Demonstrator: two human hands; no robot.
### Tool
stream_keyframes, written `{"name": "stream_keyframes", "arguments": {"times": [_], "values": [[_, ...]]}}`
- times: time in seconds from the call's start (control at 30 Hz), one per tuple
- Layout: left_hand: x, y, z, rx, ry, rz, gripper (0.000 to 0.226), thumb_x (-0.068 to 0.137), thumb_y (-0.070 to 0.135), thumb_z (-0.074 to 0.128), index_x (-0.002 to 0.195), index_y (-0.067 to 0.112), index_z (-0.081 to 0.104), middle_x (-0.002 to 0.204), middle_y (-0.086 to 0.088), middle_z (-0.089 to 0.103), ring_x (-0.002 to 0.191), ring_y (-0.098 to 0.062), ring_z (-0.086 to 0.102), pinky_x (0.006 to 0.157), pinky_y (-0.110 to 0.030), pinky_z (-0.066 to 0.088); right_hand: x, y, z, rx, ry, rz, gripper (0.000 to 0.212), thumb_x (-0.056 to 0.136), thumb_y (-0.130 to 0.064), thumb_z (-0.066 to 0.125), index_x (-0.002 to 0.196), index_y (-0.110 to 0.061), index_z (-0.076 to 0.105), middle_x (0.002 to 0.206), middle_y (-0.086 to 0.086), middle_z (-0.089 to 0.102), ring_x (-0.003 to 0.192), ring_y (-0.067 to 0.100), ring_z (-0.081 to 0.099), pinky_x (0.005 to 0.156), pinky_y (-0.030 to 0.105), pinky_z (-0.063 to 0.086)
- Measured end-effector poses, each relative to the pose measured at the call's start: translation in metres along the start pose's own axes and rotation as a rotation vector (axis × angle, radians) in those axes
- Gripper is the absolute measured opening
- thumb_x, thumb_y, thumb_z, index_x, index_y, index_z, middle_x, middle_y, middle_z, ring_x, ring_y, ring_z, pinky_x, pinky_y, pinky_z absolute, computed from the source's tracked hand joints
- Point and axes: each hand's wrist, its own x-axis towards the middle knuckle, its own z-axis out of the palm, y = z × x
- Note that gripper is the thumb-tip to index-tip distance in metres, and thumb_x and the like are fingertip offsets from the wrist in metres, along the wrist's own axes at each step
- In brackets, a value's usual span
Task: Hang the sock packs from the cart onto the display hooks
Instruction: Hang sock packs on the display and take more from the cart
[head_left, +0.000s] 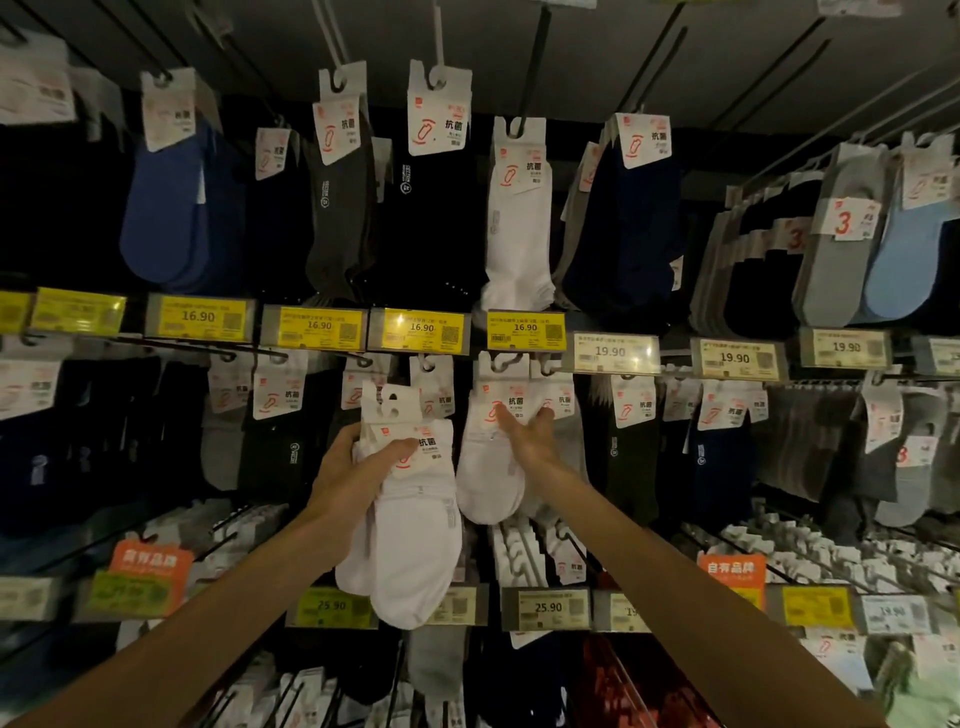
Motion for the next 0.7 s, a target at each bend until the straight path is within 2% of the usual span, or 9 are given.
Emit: {"name": "stream_keyframes", "arguments": {"times": [0.13, 0.3, 0.4, 0.47, 0.53, 0.6, 0.7], "values": [[-0.001, 0.002, -0.001, -0.004, -0.024, -0.009, 0.037, 0.083, 0.018, 0.077, 0.114, 0.026, 0.059, 0.104, 0.001, 0.070, 0.089, -0.016, 0.068, 0.066, -0.028, 0.052, 0.018, 0.002, 0.008, -0.035, 0.015, 0.068, 0.075, 0.096, -0.039, 0.057, 0.152, -0.006, 0.018, 0.148, 0.009, 0.040, 0.135, 0.032, 0.042, 0.106, 0.038, 0.038], [0.005, 0.000, -0.006, 0.017, -0.024, -0.044, 0.041, 0.082, 0.017, 0.078, 0.118, 0.021, 0.060, 0.106, -0.004, 0.071, 0.090, -0.020, 0.069, 0.068, -0.032, 0.054, 0.075, 0.033, 0.010, -0.086, -0.003, 0.127, 0.079, 0.084, -0.053, 0.067, 0.145, -0.010, 0.039, 0.139, 0.010, 0.055, 0.123, 0.031, 0.055, 0.103, 0.045, 0.046], [0.009, -0.003, -0.007, 0.014, -0.021, -0.050, 0.044, 0.082, 0.015, 0.078, 0.121, 0.018, 0.059, 0.105, -0.005, 0.071, 0.088, -0.019, 0.069, 0.064, -0.030, 0.054, 0.071, 0.023, 0.015, -0.213, 0.025, 0.148, 0.082, 0.087, -0.058, 0.060, 0.148, -0.010, 0.034, 0.142, 0.012, 0.051, 0.125, 0.033, 0.053, 0.101, 0.044, 0.047], [0.012, -0.006, -0.005, 0.016, -0.023, -0.052, 0.044, 0.082, 0.014, 0.078, 0.121, 0.018, 0.059, 0.106, -0.006, 0.072, 0.087, -0.019, 0.070, 0.062, -0.029, 0.053, 0.070, 0.020, 0.017, -0.372, 0.046, 0.134, 0.070, 0.098, -0.050, 0.047, 0.149, -0.006, 0.028, 0.144, 0.018, 0.046, 0.127, 0.036, 0.050, 0.098, 0.039, 0.046], [0.015, -0.008, -0.004, 0.014, -0.021, -0.051, 0.043, 0.082, 0.014, 0.077, 0.120, 0.018, 0.059, 0.104, -0.005, 0.072, 0.085, -0.017, 0.069, 0.060, -0.028, 0.053, 0.069, 0.024, 0.016, -0.618, 0.081, 0.039, 0.060, 0.104, -0.040, 0.038, 0.149, -0.003, 0.025, 0.142, 0.023, 0.046, 0.126, 0.037, 0.049, 0.098, 0.041, 0.046], [0.019, -0.011, -0.002, 0.015, -0.020, -0.048, 0.041, 0.082, 0.015, 0.077, 0.119, 0.019, 0.059, 0.100, -0.002, 0.071, 0.082, -0.015, 0.069, 0.058, -0.025, 0.051, 0.060, 0.032, 0.018, -0.730, 0.111, -0.108, 0.057, 0.103, -0.035, 0.041, 0.145, 0.001, 0.025, 0.134, 0.024, 0.048, 0.114, 0.038, 0.054, 0.090, 0.043, 0.049], [0.023, -0.016, 0.000, 0.010, -0.025, -0.049, 0.042, 0.081, 0.017, 0.078, 0.119, 0.021, 0.059, 0.096, 0.002, 0.070, 0.082, -0.013, 0.067, 0.059, -0.026, 0.049, 0.046, 0.053, 0.015, -0.844, 0.335, -0.538, 0.060, 0.092, -0.007, 0.057, 0.144, -0.002, 0.026, 0.121, 0.023, 0.041, 0.092, 0.033, 0.053, 0.070, 0.040, 0.053]]}}
